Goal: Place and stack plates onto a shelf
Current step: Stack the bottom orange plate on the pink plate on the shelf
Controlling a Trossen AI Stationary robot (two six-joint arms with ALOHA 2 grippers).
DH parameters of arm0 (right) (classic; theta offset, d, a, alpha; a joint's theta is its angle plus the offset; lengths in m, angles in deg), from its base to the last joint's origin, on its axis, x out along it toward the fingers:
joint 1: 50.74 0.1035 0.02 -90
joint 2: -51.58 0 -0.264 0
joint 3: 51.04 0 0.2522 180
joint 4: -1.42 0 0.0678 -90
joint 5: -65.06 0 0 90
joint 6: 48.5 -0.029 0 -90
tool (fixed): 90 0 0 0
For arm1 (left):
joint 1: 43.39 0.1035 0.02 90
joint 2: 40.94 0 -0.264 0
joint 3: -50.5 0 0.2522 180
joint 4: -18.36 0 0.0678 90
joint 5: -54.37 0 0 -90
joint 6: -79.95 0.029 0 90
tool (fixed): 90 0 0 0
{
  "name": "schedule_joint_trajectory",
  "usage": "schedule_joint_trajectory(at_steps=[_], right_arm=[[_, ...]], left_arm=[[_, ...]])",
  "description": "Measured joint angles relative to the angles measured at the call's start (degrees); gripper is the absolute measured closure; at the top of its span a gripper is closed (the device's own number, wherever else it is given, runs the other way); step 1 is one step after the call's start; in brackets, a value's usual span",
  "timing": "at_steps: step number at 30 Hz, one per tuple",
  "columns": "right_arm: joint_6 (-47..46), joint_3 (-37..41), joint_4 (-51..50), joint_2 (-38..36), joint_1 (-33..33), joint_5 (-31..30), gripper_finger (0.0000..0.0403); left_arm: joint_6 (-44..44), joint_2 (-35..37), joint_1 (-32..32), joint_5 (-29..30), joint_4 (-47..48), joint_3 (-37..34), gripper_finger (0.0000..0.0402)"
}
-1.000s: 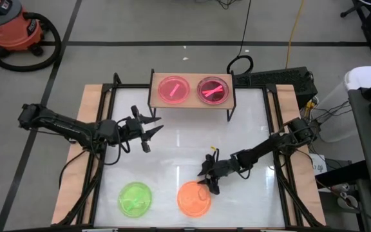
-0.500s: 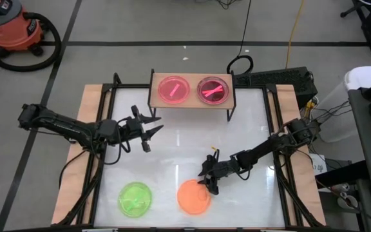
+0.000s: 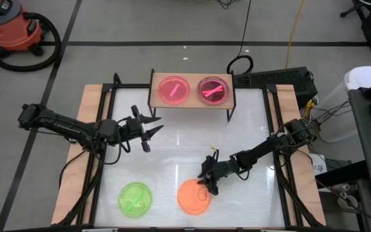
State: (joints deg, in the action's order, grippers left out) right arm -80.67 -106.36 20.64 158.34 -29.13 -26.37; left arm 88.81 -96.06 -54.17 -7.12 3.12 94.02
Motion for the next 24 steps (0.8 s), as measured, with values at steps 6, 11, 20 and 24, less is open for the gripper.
schedule_joint_trajectory(at_steps=[6,11,20,24], right_arm=[[0.16,0.04,-0.75,0.02,0.02,0.11,0.0354],[0.26,0.06,0.03,0.07,0.04,0.37,0.0398],[0.64,0.22,2.81,-0.99,-0.18,3.85,0.0401],[2.18,0.19,3.22,-2.66,-0.22,3.88,0.0402]], left_arm=[[-0.04,0.00,0.00,0.00,0.19,0.00,0.0248],[-0.07,0.00,0.00,0.00,0.21,0.00,0.0248],[-1.86,0.00,-0.03,0.00,0.42,0.00,0.0248],[-1.92,0.00,-0.04,0.00,0.69,0.00,0.0248]])
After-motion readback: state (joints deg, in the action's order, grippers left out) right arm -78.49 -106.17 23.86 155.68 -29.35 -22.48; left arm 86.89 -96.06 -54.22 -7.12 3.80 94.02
